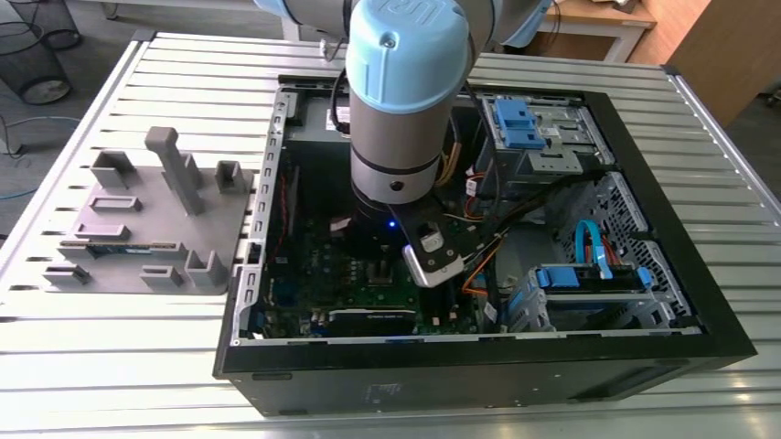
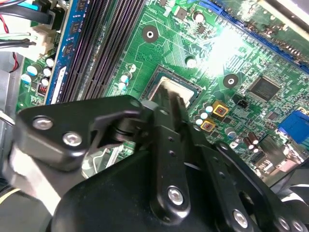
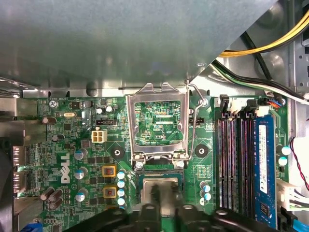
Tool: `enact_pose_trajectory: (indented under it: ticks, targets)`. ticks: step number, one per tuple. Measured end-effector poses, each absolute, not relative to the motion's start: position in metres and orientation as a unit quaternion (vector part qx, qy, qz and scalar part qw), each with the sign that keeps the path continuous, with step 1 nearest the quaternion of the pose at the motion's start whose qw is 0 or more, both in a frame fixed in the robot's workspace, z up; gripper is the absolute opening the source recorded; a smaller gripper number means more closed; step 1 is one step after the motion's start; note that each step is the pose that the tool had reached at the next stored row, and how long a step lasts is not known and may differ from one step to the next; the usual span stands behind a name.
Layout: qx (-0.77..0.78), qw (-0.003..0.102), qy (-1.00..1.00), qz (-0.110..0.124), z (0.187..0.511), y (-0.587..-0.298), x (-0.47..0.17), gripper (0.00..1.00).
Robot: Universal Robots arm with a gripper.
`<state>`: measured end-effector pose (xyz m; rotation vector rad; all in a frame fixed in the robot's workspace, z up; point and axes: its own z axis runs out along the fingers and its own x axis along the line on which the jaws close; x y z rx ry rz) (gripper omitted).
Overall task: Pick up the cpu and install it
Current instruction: 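Place the cpu into insertion slot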
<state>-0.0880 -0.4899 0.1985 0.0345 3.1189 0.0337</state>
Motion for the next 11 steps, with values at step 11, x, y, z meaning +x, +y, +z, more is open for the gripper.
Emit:
enact_pose_trajectory:
  ticks: [11]
  targets:
    - [0.011,0.011,1.0,0.012,0.1985,-0.4899,-0.0883,0.11]
